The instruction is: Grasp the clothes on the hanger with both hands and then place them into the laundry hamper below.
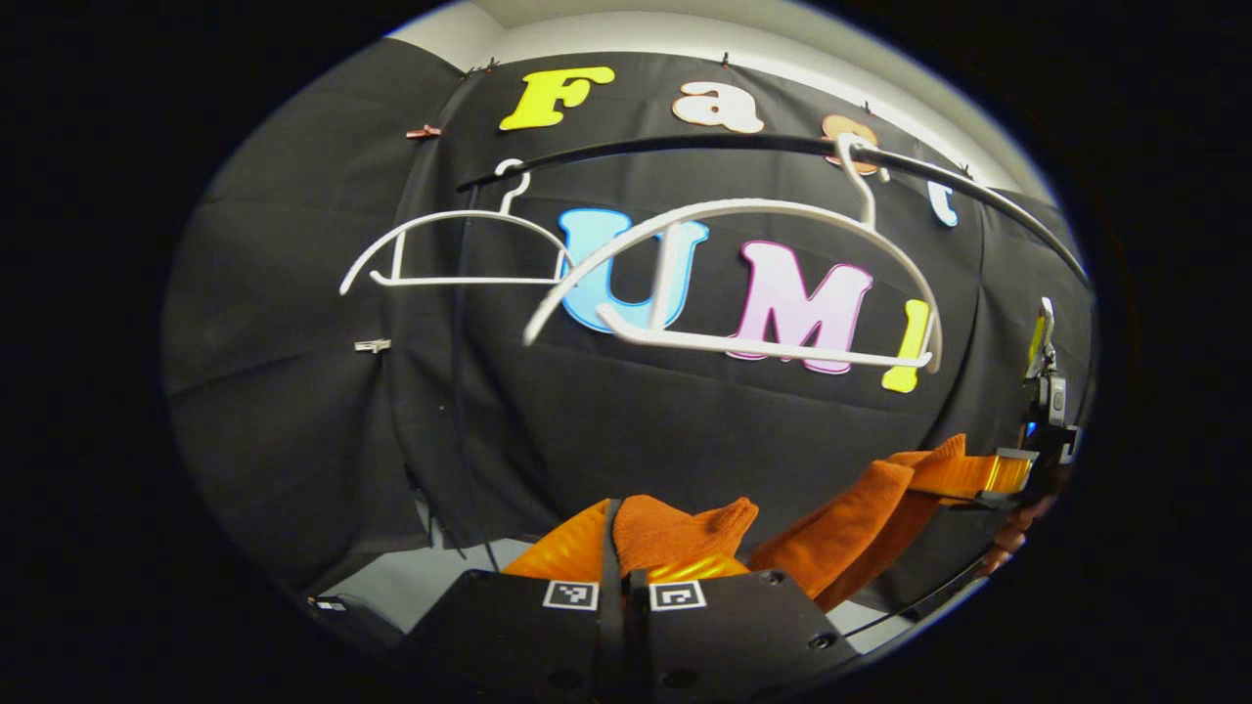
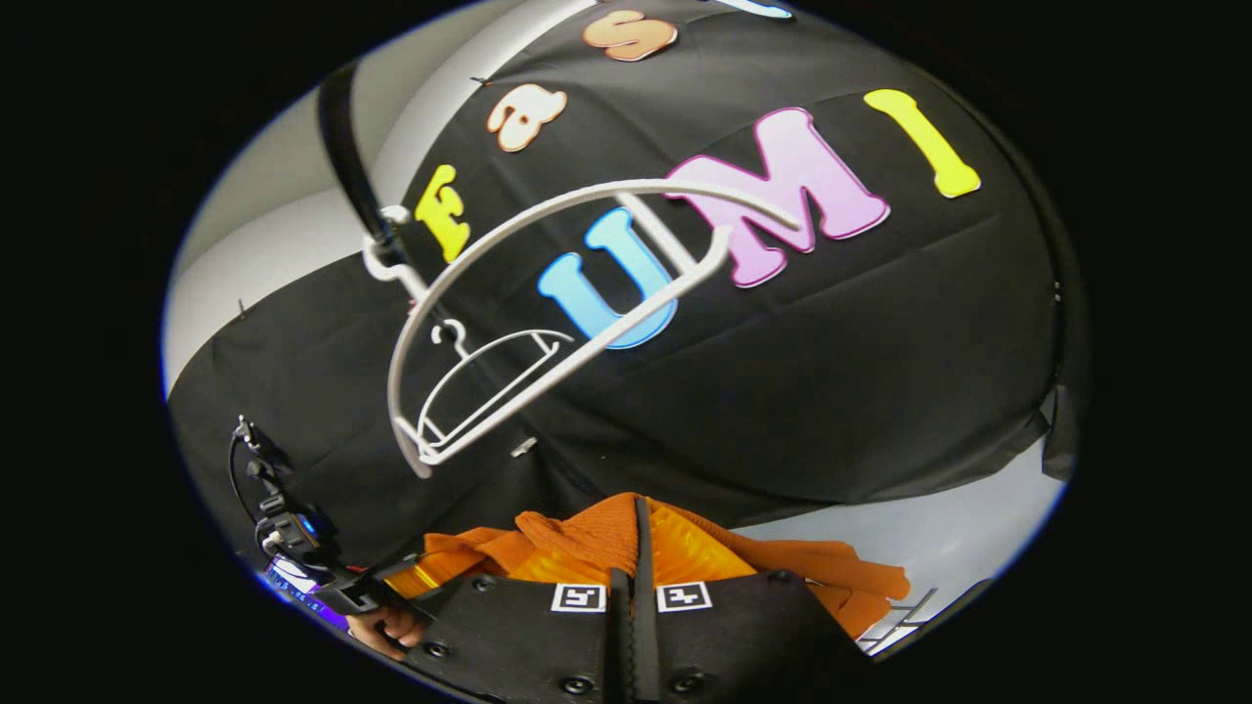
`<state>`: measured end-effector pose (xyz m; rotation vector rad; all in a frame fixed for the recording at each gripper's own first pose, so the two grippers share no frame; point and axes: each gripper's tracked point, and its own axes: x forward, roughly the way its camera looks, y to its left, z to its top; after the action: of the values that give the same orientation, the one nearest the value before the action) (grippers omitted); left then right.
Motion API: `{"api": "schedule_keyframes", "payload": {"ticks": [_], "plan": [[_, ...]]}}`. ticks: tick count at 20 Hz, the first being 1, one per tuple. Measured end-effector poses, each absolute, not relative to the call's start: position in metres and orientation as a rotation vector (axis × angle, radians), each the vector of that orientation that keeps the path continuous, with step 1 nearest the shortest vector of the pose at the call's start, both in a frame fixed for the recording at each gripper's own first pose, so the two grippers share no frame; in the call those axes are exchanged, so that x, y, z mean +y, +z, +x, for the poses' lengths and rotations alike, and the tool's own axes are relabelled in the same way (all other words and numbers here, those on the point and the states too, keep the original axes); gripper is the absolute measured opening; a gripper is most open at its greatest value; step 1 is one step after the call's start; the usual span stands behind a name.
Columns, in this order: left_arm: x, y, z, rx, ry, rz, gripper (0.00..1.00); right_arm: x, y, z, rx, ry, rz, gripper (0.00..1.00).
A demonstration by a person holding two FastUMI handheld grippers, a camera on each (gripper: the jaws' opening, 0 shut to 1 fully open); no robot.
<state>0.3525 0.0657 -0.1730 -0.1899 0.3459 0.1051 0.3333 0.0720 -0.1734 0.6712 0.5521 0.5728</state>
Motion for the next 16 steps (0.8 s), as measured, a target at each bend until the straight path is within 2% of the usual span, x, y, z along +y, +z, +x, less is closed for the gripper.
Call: {"api": "schedule_keyframes", "payload": {"ticks": [4, 8, 9, 10, 11, 12, 13, 16], "plan": [[0.043, -0.137, 0.353, 0.279, 0.038, -0.237, 0.05, 0.097, -0.137, 0.319, 0.518, 0.663, 0.686, 0.04], [0.031, -0.133, 0.356, 0.264, -0.021, -0.298, 0.05, 0.116, -0.136, 0.310, 0.519, 0.698, 0.662, 0.05], [0.030, -0.143, 0.357, 0.279, -0.022, -0.299, 0.05, 0.117, -0.145, 0.307, 0.535, 0.697, 0.649, 0.04], [0.029, -0.154, 0.358, 0.294, -0.025, -0.304, 0.05, 0.119, -0.157, 0.305, 0.557, 0.696, 0.637, 0.09], [0.027, -0.166, 0.359, 0.309, -0.030, -0.310, 0.05, 0.121, -0.169, 0.301, 0.576, 0.689, 0.623, 0.09], [0.026, -0.180, 0.360, 0.326, -0.032, -0.312, 0.05, 0.122, -0.184, 0.300, 0.599, 0.677, 0.611, 0.05], [0.025, -0.197, 0.361, 0.350, -0.032, -0.308, 0.07, 0.122, -0.199, 0.298, 0.622, 0.663, 0.596, 0.05], [0.020, -0.253, 0.362, 0.444, -0.024, -0.301, 0.05, 0.117, -0.254, 0.292, 0.703, 0.622, 0.536, 0.05]]}}
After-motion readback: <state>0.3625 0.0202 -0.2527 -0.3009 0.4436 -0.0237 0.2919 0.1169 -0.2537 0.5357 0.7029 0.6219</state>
